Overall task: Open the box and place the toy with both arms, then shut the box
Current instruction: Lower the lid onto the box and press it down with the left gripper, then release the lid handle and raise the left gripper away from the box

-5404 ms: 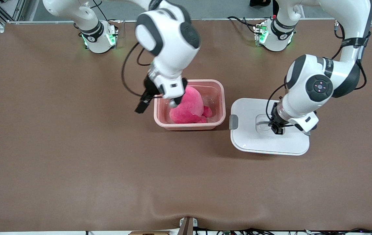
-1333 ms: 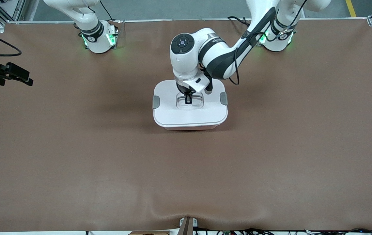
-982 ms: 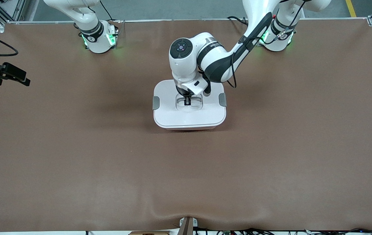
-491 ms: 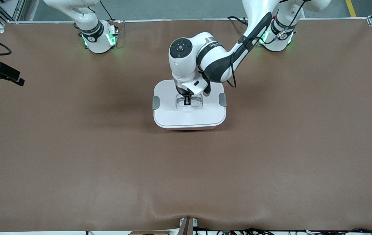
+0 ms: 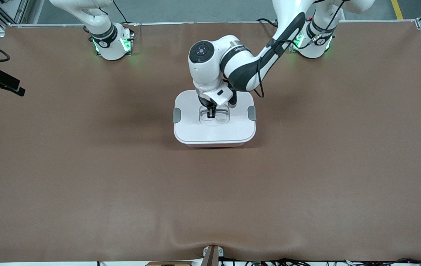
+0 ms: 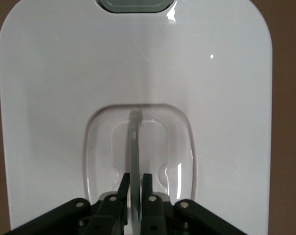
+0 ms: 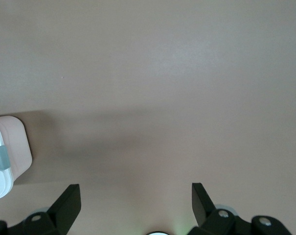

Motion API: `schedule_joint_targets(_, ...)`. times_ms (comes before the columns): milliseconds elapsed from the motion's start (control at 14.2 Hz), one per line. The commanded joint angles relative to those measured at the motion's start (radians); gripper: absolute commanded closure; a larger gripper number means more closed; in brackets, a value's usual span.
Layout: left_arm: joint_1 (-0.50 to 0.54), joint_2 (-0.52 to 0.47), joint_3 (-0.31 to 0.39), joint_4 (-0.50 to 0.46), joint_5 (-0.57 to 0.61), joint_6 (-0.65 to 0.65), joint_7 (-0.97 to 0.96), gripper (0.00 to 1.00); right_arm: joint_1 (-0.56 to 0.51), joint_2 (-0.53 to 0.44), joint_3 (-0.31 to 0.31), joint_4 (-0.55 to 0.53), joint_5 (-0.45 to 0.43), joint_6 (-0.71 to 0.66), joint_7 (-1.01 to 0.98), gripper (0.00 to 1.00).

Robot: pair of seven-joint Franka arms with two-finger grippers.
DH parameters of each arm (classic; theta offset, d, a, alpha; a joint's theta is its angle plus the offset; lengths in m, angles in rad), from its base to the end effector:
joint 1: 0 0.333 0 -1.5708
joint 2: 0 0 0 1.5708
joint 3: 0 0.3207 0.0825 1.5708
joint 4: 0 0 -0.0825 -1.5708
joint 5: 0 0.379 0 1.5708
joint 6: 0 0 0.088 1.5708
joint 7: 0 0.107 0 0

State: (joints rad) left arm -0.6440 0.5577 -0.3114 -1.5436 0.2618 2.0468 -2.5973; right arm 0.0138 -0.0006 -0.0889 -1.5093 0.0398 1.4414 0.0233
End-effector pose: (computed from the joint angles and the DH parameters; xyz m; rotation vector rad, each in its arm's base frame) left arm 0.4366 -0.5361 0.3435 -2.2243 -2.2024 -0.1111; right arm 0.5349 -0.0356 0.6470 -3.0950 0.1465 0.1027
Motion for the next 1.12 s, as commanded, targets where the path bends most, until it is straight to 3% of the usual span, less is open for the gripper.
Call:
schedule_joint_targets(0, 0.001, -0.01, 0.003, 0.022, 0.004, -0.007, -0.001, 0.0, -0.014, 0.002, 0.011, 0.017, 0.012, -0.018, -0.003, 0.0)
schedule_joint_targets(561, 0.098, -0.099, 0.005, 0.085, -0.013, -0.074, 0.026, 0.0, -0.012, 0.002, 0.011, 0.017, 0.009, -0.018, -0.003, 0.0)
schedule_joint_targets(1053, 0.257, -0.243, -0.002, 0.085, -0.084, -0.215, 0.346, 0.0, -0.009, 0.002, 0.015, 0.018, -0.011, -0.015, -0.003, 0.0)
